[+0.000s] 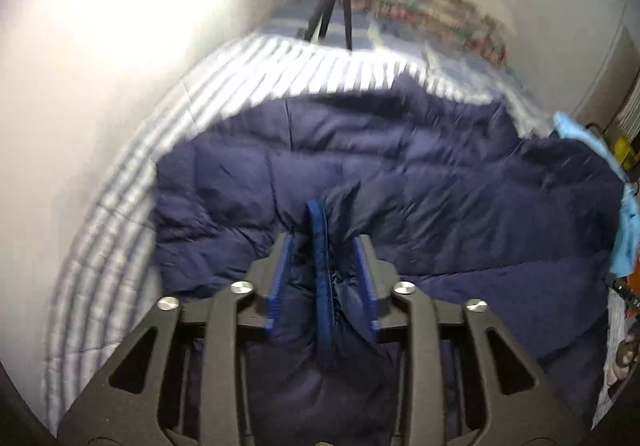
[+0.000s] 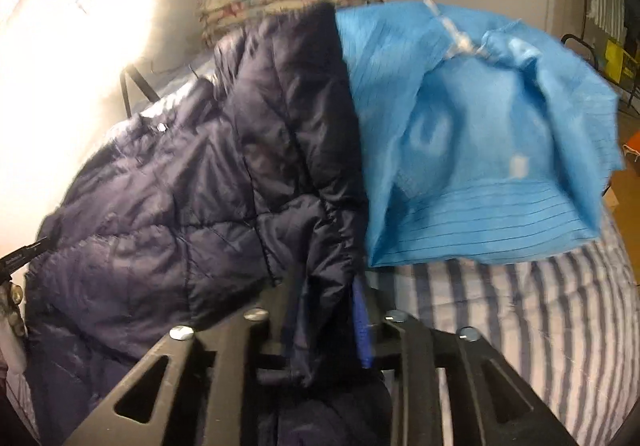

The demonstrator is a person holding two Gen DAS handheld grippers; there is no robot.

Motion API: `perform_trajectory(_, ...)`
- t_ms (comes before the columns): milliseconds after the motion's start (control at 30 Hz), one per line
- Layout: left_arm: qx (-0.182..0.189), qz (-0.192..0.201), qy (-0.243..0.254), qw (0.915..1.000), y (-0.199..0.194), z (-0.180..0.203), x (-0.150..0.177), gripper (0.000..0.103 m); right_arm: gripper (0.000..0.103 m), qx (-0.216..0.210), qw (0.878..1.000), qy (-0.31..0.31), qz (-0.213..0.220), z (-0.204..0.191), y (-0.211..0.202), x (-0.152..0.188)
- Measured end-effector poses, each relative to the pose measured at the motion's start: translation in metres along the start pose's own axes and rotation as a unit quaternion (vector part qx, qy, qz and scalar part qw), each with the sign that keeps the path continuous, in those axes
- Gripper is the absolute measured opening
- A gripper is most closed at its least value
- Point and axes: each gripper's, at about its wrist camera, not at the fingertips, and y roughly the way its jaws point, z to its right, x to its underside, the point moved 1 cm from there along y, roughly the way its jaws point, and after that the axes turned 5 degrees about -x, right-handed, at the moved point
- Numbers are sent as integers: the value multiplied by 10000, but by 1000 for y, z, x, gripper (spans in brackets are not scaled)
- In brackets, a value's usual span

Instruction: Fold large clothes

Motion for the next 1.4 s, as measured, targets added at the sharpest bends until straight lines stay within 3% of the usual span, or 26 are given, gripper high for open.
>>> perform_trajectory(233, -7, 330, 128, 9994, -90, -33, 11, 35, 36, -334, 9991, -49, 259, -3, -72, 9)
perform_trajectory(300, 43, 342, 141, 9993, -112, -44, 22, 40, 37, -419, 9985, -99, 328, -3, -98, 17)
perform_trajectory(333, 3, 343, 195, 9992, -126, -50, 32, 44, 37, -460, 9983, -106, 345, -6, -106, 18)
perform_trajectory(467, 117, 203, 201, 9995, -163, -72, 69, 45, 41, -685, 9963, -83, 504, -3, -154, 37)
perform_trajectory(533, 207, 108, 145, 9996, -182, -84, 92, 45, 51, -781, 9950, -94, 620, -2, -180, 49)
perform_trajectory(733, 482, -137, -134, 9987, -224, -112, 163, 54, 53, -1020, 9915, -208, 776, -2, -248, 95)
perform_trajectory(833, 595, -369, -244, 9972, -231, -121, 203, 54, 58, -1093, 9908, -199, 776, 3, -270, 118)
perform_trajectory(1033, 764, -985, -548, 9907, -218, -133, 271, 55, 58, -1137, 9923, -122, 468, 22, -287, 173)
perform_trajectory(1167, 873, -1282, -955, 9833, -209, -148, 300, 55, 60, -1233, 9919, 108, 278, 40, -289, 199)
perform_trajectory(1400, 937, -1525, -979, 9790, -203, -145, 324, 55, 63, -1247, 9904, 525, -296, 58, -256, 237)
